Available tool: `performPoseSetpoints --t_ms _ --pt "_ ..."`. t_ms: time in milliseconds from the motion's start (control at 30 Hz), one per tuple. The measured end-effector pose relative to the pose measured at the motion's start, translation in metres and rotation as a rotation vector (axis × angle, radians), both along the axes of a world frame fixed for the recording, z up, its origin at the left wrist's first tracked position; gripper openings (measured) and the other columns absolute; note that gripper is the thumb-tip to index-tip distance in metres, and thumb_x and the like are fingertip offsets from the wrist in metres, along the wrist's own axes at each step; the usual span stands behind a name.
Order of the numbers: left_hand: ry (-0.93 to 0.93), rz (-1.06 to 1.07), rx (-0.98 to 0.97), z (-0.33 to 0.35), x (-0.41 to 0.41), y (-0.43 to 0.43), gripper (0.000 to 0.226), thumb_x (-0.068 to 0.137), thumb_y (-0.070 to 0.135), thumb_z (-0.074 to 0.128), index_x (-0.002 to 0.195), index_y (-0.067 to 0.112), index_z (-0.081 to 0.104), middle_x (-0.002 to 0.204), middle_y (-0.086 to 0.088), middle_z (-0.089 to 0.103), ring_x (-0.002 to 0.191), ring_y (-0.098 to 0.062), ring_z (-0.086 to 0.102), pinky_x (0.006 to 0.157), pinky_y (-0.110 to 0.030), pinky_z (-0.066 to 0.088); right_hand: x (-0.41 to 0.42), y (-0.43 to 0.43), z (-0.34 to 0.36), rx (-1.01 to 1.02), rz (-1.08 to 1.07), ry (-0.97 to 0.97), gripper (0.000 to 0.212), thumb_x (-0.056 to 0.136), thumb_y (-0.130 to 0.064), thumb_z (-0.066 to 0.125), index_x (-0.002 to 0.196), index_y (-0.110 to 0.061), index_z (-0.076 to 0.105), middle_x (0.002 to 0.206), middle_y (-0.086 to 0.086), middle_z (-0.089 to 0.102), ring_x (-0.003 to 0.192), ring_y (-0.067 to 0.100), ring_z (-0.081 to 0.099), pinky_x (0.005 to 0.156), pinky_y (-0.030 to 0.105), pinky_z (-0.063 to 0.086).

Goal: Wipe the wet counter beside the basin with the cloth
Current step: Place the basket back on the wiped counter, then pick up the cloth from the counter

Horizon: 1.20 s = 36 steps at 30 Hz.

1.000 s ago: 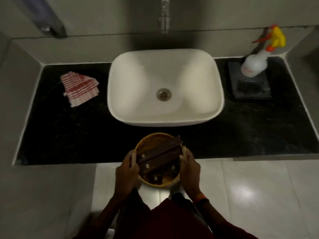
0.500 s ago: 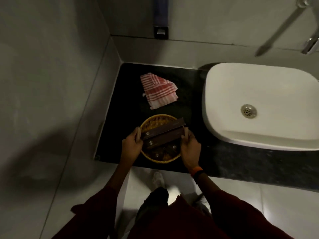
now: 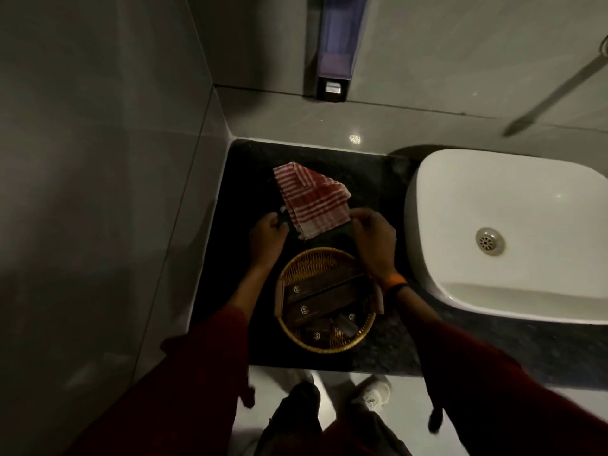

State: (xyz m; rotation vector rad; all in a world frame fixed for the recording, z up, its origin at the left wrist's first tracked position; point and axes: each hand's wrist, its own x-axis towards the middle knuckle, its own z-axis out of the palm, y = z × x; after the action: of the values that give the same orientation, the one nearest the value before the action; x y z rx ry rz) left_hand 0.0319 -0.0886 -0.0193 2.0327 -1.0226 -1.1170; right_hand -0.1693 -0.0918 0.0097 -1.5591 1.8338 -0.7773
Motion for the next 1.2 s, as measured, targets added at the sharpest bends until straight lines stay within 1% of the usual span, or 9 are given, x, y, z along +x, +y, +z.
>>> performPoseSetpoints --t_ms 200,333,433,567,700,767,900,1033,1200 --pt "-0.139 -0.009 0.085 -0.029 -0.013 -0.079 0.051 0.089 0.037 0.07 0.125 0.003 0.058 0.126 -0.021 0.065 0.115 -0.039 0.063 0.095 -0.042 0.054 0.037 -0.109 -0.051 0.275 0.216 0.292 0.061 0.099 -0.027 0.059 0.153 -0.009 0.037 0.153 0.019 0.045 0.141 0.039 0.037 0.12 0.05 0.03" --pt "-0.122 -0.107 0.256 -0.031 -0.007 -0.097 0.049 0.088 0.048 0.066 0.117 0.009 0.069 0.12 -0.016 0.07 0.109 -0.037 0.066 0.096 -0.044 0.056 0.037 -0.119 -0.062 0.401 0.134 0.301 0.052 0.096 -0.046 0.061 0.134 -0.011 0.058 0.137 0.021 0.059 0.129 0.041 0.053 0.107 0.049 0.045" --pt "0.143 -0.017 0.088 -0.021 -0.007 -0.086 0.027 0.091 0.025 0.067 0.111 0.008 0.074 0.104 -0.012 0.075 0.093 -0.028 0.071 0.085 -0.038 0.059 0.024 -0.106 -0.051 0.463 0.008 -0.061 0.045 0.095 -0.043 0.065 0.105 0.0 0.073 0.113 0.024 0.073 0.108 0.041 0.068 0.088 0.042 0.053" --pt "0.533 0.01 -0.056 0.013 -0.017 -0.061 0.024 0.095 0.006 0.057 0.115 -0.004 0.067 0.098 -0.016 0.069 0.082 -0.023 0.067 0.068 -0.03 0.055 0.009 -0.077 -0.01 0.463 -0.303 -0.78 0.02 0.095 -0.024 0.065 0.093 -0.007 0.075 0.101 0.018 0.076 0.097 0.035 0.071 0.093 0.047 0.057" --pt "0.651 0.024 -0.118 0.058 -0.047 -0.041 0.021 0.097 0.008 0.058 0.114 -0.001 0.067 0.097 -0.011 0.071 0.08 -0.018 0.07 0.07 -0.03 0.057 -0.034 -0.04 0.039 0.381 -0.343 -0.937 0.024 0.097 -0.025 0.057 0.09 -0.011 0.075 0.092 0.01 0.078 0.089 0.028 0.072 0.081 0.041 0.062" --pt "0.648 -0.027 -0.135 0.079 -0.072 -0.031 0.023 0.095 0.005 0.06 0.116 -0.002 0.066 0.096 -0.01 0.072 0.082 -0.019 0.07 0.074 -0.034 0.057 -0.065 -0.017 0.063 0.279 -0.295 -0.848 0.026 0.1 -0.026 0.055 0.088 -0.016 0.076 0.083 0.004 0.079 0.081 0.019 0.076 0.066 0.029 0.062" --pt "0.584 -0.235 -0.254 0.115 -0.141 -0.015 0.019 0.092 0.0 0.061 0.105 0.007 0.073 0.095 -0.004 0.078 0.087 -0.017 0.074 0.076 -0.031 0.06 -0.139 0.023 0.093 0.117 -0.326 -0.913 0.023 0.098 -0.022 0.055 0.096 -0.011 0.075 0.091 0.004 0.078 0.085 0.019 0.075 0.076 0.034 0.058" --pt "0.38 -0.425 -0.369 0.14 -0.24 -0.005 0.022 0.093 0.001 0.063 0.113 0.003 0.071 0.108 -0.013 0.075 0.097 -0.02 0.072 0.088 -0.032 0.058 -0.24 0.053 0.102 0.119 -0.377 -0.86 0.044 0.093 -0.052 0.058 0.104 -0.014 0.079 0.098 0.007 0.08 0.092 0.019 0.076 0.081 0.033 0.059" --pt "0.148 -0.627 -0.44 0.142 -0.404 0.007 0.02 0.094 0.006 0.063 0.113 0.008 0.069 0.103 0.002 0.073 0.084 0.003 0.069 0.074 -0.007 0.053 -0.404 0.083 0.098 0.107 -0.453 -0.872 0.028 0.092 -0.036 0.071 0.107 -0.014 0.08 0.104 0.009 0.081 0.105 0.028 0.075 0.087 0.036 0.057"
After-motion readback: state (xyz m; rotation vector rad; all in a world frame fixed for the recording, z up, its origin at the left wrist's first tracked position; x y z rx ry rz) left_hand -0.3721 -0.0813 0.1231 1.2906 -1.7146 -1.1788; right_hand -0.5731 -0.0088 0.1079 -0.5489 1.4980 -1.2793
